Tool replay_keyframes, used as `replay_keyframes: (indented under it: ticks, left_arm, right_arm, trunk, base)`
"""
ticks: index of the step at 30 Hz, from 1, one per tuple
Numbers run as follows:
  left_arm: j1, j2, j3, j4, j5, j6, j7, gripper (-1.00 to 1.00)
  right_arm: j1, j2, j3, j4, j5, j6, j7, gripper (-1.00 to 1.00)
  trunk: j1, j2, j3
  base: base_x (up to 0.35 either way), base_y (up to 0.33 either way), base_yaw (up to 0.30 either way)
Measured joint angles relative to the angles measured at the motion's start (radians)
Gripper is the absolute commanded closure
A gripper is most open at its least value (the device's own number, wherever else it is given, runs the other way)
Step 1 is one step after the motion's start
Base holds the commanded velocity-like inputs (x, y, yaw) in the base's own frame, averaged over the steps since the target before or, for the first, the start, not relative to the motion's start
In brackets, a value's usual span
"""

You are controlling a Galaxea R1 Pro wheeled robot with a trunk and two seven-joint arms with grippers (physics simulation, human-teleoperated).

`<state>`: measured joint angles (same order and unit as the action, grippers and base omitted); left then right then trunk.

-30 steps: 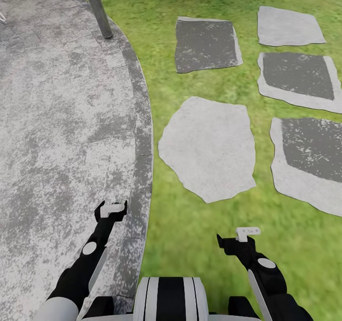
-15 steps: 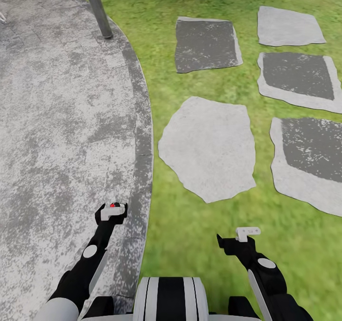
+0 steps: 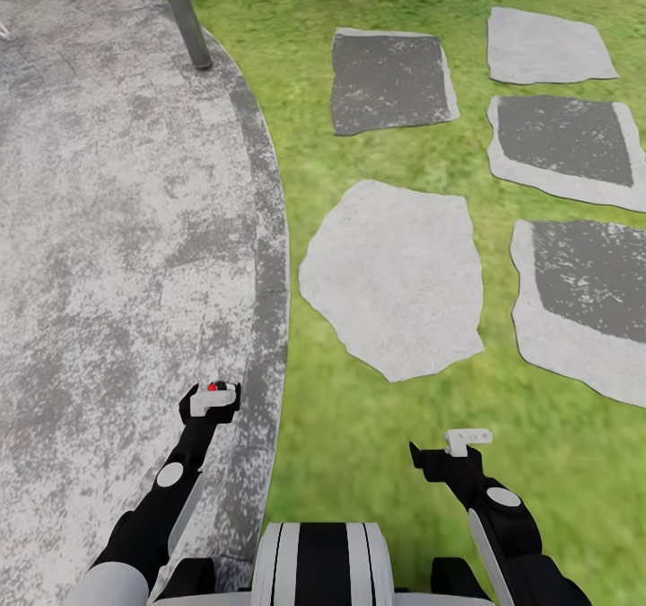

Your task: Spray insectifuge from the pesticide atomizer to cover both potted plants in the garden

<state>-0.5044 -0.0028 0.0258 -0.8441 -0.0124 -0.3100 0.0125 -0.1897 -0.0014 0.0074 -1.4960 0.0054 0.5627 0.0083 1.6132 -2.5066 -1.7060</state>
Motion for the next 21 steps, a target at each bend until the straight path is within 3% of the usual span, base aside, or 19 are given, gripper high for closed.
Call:
replay_keyframes:
  ticks: [21]
  left_arm:
    - [0.000, 0.000, 0.000, 0.000, 0.000, 0.000, 0.000, -1.00]
  right_arm:
    - [0.000, 0.000, 0.000, 0.000, 0.000, 0.000, 0.000, -1.00]
  trunk:
    - [0.000, 0.000, -0.011]
  base:
    - [0.000, 0.000, 0.000]
